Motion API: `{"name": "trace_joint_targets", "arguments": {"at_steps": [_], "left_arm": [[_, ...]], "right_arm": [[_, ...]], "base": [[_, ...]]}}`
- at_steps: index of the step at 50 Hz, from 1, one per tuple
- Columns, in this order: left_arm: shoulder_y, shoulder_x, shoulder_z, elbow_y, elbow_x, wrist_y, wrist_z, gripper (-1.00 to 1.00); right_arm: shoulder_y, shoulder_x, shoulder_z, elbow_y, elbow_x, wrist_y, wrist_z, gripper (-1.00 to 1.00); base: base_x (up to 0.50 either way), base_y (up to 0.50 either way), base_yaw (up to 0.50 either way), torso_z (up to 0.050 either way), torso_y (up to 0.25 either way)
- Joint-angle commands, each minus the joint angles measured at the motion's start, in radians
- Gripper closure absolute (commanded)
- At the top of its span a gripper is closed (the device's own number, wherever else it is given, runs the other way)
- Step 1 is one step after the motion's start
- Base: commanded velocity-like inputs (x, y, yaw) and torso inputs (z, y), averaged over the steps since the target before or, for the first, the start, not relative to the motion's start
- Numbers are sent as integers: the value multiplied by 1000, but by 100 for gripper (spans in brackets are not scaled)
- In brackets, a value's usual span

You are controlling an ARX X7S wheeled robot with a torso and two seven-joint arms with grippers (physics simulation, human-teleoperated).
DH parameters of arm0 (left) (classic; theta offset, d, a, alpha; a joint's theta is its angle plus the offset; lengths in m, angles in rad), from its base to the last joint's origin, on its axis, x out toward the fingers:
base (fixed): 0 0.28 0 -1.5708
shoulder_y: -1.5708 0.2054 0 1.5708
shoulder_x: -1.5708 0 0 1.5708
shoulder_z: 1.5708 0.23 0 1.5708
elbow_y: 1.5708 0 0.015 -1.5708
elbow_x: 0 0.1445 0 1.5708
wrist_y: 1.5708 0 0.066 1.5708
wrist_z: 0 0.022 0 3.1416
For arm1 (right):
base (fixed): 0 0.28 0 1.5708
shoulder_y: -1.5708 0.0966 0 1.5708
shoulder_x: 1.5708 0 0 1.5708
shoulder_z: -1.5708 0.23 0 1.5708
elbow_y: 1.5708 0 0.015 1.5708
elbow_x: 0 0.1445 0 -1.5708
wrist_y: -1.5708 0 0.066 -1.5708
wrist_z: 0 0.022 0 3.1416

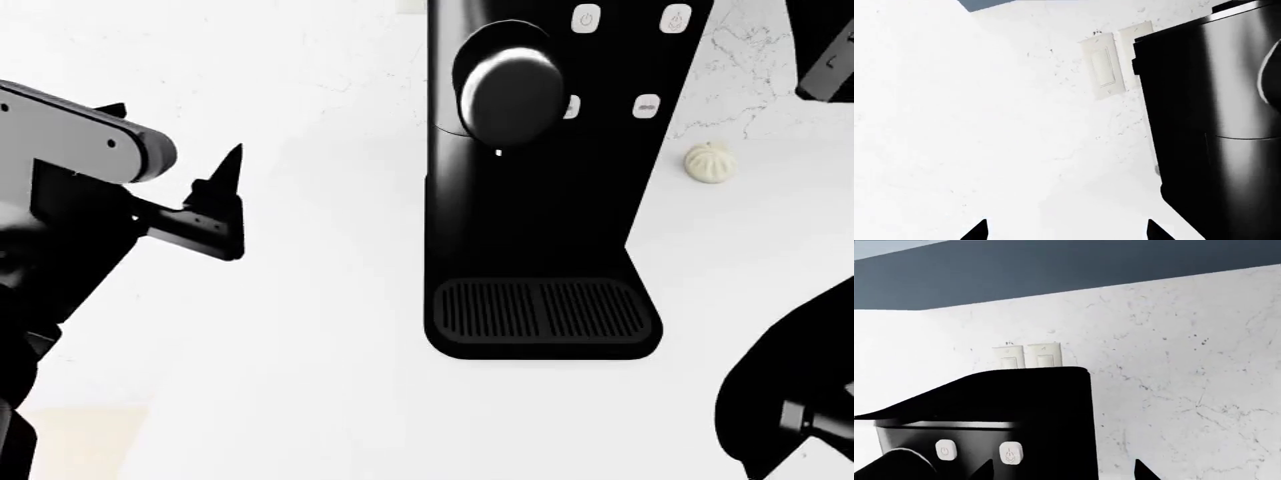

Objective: A wet mug is on the counter and needs to be dried. Pick it up and place it upside down in the open cabinet.

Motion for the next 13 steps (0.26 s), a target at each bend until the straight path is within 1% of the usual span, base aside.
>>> {"name": "trace_joint_targets", "arguments": {"at_steps": [1, 3, 4, 5, 6, 8, 9, 10, 13], "left_arm": [[19, 44, -90, -21, -38, -26, 40, -100], [18, 53, -129, -35, -79, -27, 32, -100], [19, 51, -148, -41, -119, -27, 10, -100], [20, 46, -178, -49, -193, -27, -33, -100], [21, 29, -208, -57, -305, -27, -109, -100], [18, -19, -273, -81, -597, -27, -316, -100], [15, -37, -291, -92, -704, -26, -395, -100], [12, -48, -300, -95, -762, -26, -441, -100], [8, -55, -316, -93, -808, -18, -478, -100]], "right_arm": [[-88, -23, 13, -71, 2, 0, 0, -100], [-106, -29, 15, -87, 7, 0, 0, -100], [-113, -31, 16, -94, 9, 0, 0, -100], [-119, -32, 17, -99, 10, 0, 0, -100], [-124, -33, 19, -103, 12, 0, 0, -100], [-131, -35, 22, -109, 14, 0, 0, -100], [-135, -36, 24, -112, 16, 0, 0, -100], [-138, -36, 25, -115, 16, 0, 0, -100], [-147, -35, 26, -124, 20, 0, 0, -100]], "base": [[0, 0, 0, 0, 0], [0, 0, 0, 0, 0], [0, 0, 0, 0, 0], [0, 0, 0, 0, 0], [0, 0, 0, 0, 0], [0, 0, 0, 0, 0], [0, 0, 0, 0, 0], [0, 0, 0, 0, 0], [0, 0, 0, 0, 0]]}}
